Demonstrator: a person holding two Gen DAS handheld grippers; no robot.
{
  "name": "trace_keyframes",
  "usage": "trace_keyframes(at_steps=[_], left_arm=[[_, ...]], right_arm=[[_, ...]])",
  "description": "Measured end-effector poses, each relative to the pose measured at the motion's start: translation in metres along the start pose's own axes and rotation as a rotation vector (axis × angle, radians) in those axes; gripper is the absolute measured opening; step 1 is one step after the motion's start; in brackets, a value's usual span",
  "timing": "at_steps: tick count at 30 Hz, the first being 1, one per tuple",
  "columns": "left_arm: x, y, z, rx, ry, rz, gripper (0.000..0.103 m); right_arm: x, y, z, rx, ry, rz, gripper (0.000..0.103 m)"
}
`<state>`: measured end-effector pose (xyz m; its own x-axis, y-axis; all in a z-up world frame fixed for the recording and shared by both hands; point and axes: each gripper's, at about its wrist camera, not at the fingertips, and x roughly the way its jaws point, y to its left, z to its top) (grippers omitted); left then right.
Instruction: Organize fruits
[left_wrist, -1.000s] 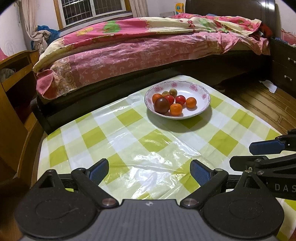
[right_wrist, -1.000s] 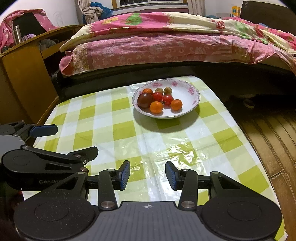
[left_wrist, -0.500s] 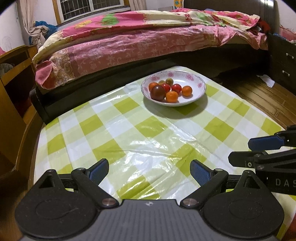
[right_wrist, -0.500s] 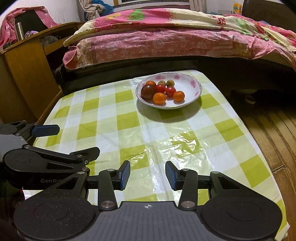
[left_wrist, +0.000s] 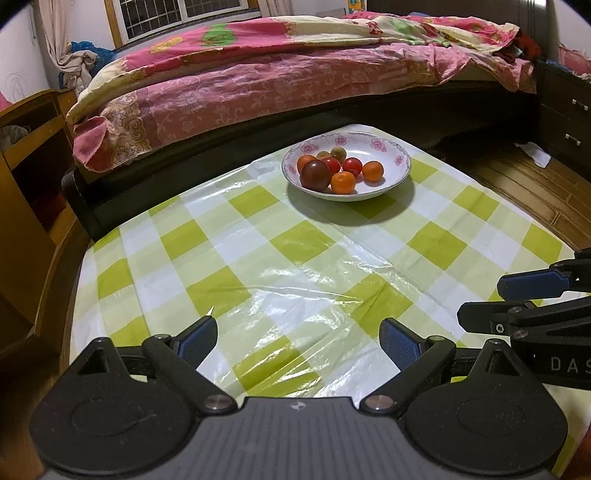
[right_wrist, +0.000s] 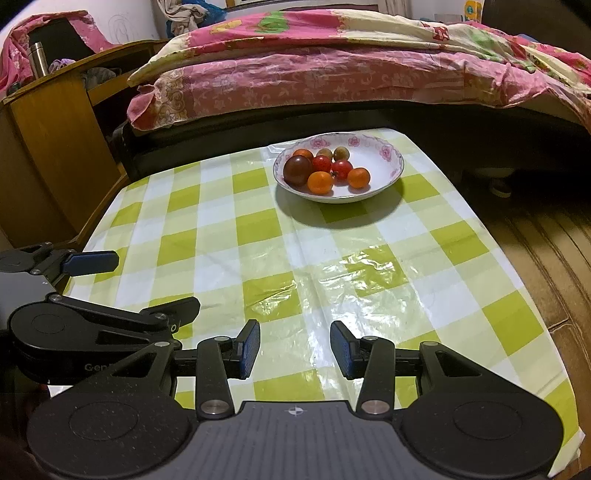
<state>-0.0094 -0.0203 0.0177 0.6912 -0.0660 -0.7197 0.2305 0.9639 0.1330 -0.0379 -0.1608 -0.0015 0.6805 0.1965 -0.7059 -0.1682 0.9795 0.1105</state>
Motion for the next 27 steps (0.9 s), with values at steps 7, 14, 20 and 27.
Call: trace_keyframes(at_steps=[7, 14, 20, 27], left_arm=[[0.0037, -0.0021, -0.0016, 0.008, 0.012, 0.007, 0.102], [0.0057, -0.0028, -0.0034, 0.010, 0.021, 0.009, 0.102], [0.0067, -0.0035, -0.0034, 0.014, 0.023, 0.012, 0.102], [0.0067, -0.0033, -0.0036, 0.016, 0.023, 0.014, 0.102]], right_arm=[[0.0006, -0.0002, -0.0007, 0.001, 0.006, 0.000, 0.039], [0.0041, -0.0020, -0.0006, 0.004, 0.019, 0.003, 0.039], [0.0045, -0.0018, 0.0000, 0.006, 0.021, 0.004, 0.039], [0.0055, -0.0025, 0.0002, 0.007, 0.026, 0.006, 0.039]])
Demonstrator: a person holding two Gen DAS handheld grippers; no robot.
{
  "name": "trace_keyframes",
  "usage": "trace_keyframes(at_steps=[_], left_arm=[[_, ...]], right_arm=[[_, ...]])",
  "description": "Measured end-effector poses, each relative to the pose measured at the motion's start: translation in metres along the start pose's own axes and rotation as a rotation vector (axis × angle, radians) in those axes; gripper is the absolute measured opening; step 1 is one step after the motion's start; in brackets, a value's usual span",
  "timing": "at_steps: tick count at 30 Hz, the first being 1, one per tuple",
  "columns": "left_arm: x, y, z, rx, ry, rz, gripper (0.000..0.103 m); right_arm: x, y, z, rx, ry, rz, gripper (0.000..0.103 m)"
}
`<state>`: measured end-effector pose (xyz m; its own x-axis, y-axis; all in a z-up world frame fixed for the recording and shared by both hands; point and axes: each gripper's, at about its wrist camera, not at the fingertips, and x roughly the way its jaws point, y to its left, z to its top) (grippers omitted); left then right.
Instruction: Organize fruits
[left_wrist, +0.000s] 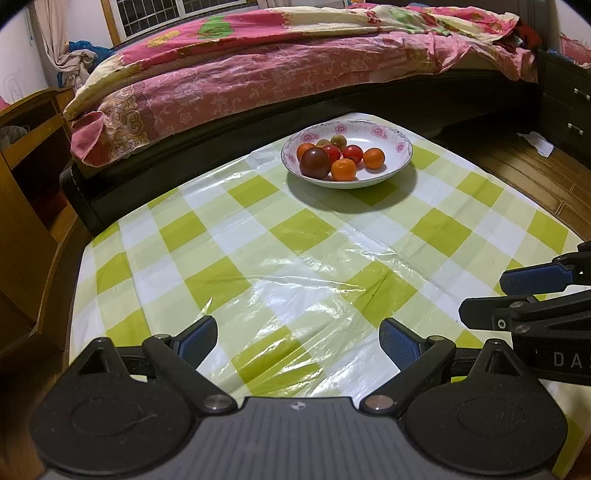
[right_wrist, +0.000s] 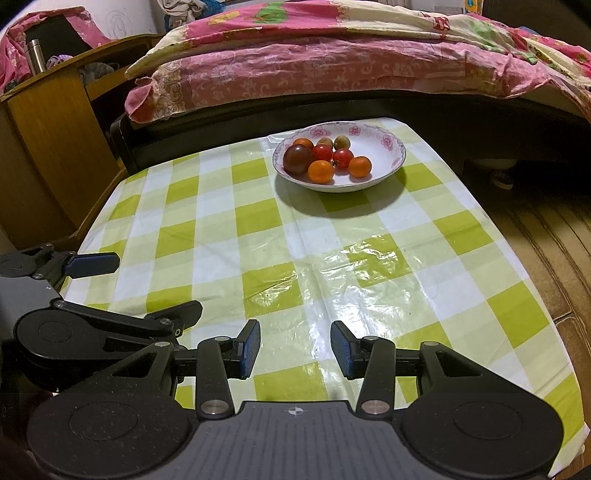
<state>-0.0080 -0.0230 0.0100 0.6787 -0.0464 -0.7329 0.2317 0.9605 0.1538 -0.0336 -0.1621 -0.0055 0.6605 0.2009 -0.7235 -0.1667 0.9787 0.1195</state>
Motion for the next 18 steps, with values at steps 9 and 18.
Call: trace_keyframes(at_steps=[9, 18], left_arm=[[0.0002, -0.0003, -0.0006, 0.000, 0.000, 0.001, 0.102], [0.0000, 0.0000, -0.0007, 0.002, -0.001, 0.002, 0.102]], right_arm=[[0.0006, 0.0002, -0.0003, -0.001, 0.004, 0.000, 0.039], [0.0007, 0.0003, -0.0004, -0.001, 0.004, 0.000, 0.039]])
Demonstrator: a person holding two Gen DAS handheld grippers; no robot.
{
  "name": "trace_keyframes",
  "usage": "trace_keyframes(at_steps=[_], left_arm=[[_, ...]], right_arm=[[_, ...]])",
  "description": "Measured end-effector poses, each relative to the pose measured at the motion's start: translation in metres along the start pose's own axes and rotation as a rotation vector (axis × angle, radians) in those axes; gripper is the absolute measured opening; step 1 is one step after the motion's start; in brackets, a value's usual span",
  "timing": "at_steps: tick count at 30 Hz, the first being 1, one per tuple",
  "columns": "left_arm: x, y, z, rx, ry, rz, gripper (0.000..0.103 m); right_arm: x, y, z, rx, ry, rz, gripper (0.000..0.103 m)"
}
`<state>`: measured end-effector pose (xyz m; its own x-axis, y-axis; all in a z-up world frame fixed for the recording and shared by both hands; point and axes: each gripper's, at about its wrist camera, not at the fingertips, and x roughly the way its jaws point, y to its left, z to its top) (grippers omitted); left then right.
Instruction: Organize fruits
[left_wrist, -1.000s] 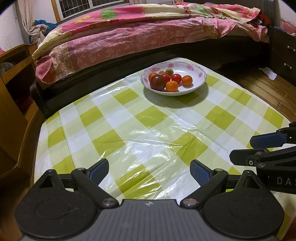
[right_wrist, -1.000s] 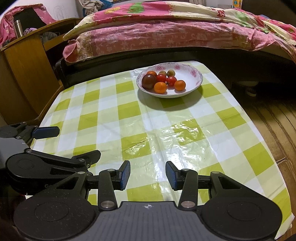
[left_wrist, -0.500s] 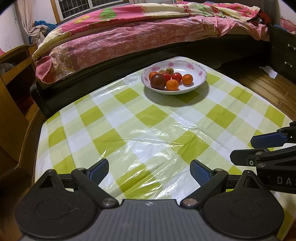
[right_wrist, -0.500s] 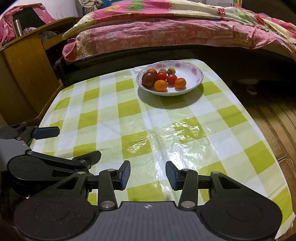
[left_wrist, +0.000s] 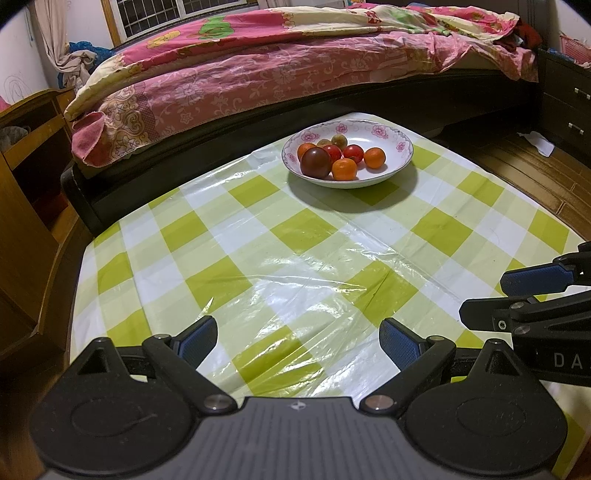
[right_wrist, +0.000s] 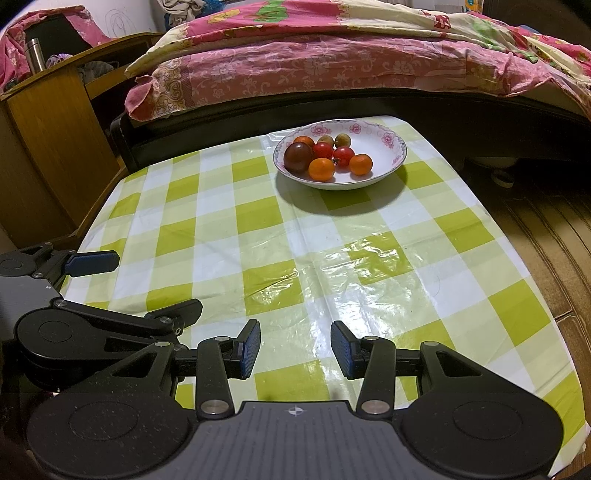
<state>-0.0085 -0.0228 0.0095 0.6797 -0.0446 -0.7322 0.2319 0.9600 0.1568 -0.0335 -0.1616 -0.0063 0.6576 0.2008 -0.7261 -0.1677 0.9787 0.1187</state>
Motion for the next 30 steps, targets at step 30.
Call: trace_keyframes(at_steps=[30], left_arm=[[-0.0042, -0.0041, 0.0006, 0.030, -0.030, 0.039, 0.102]], right_arm=[[-0.0001, 0.0008, -0.0003, -0.002, 0.000, 0.000, 0.039]])
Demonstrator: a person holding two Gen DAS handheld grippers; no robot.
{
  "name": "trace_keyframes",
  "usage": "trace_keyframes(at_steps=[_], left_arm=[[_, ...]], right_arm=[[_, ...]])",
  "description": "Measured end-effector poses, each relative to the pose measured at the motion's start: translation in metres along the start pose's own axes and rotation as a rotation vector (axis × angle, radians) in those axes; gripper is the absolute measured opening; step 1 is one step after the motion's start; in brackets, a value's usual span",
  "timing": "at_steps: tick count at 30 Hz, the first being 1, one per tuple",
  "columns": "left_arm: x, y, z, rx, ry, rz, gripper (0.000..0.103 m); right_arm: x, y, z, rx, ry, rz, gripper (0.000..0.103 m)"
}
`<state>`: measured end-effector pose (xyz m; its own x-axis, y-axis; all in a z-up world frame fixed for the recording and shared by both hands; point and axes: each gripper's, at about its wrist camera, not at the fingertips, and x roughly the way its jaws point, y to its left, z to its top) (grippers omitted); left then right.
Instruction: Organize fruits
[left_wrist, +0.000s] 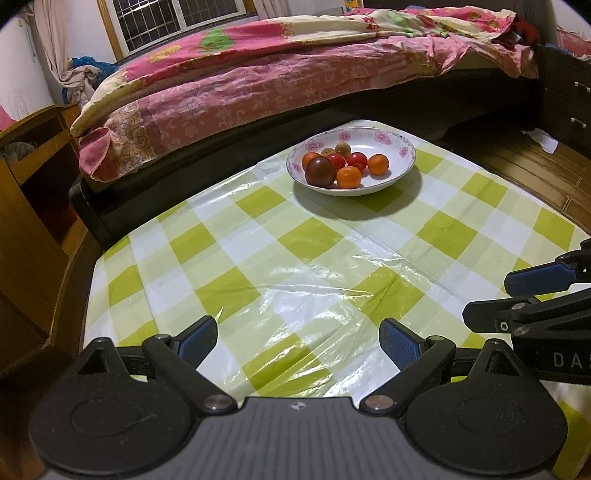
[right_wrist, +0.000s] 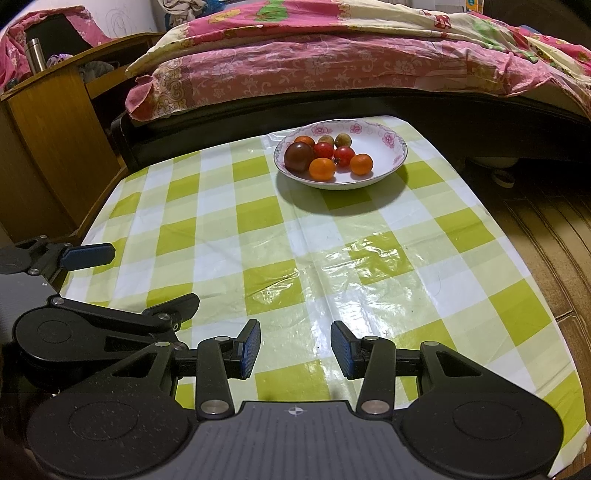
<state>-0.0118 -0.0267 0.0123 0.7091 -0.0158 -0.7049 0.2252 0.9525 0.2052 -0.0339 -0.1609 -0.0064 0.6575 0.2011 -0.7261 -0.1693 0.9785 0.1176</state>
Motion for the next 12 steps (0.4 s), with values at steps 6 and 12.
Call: trace_keyframes(at_steps=[6, 12], left_arm=[[-0.0018, 0.0001, 0.0002, -0.004, -0.011, 0.006, 0.102], [-0.0048, 0.0035, 0.0014, -0.026, -0.030, 0.007, 0.102]], right_arm=[[-0.0003, -0.0002, 0.0000, 0.002, -0.002, 0.002, 0.039], [-0.0002, -0.0012, 0.0005, 0.004, -0.003, 0.001, 0.039]])
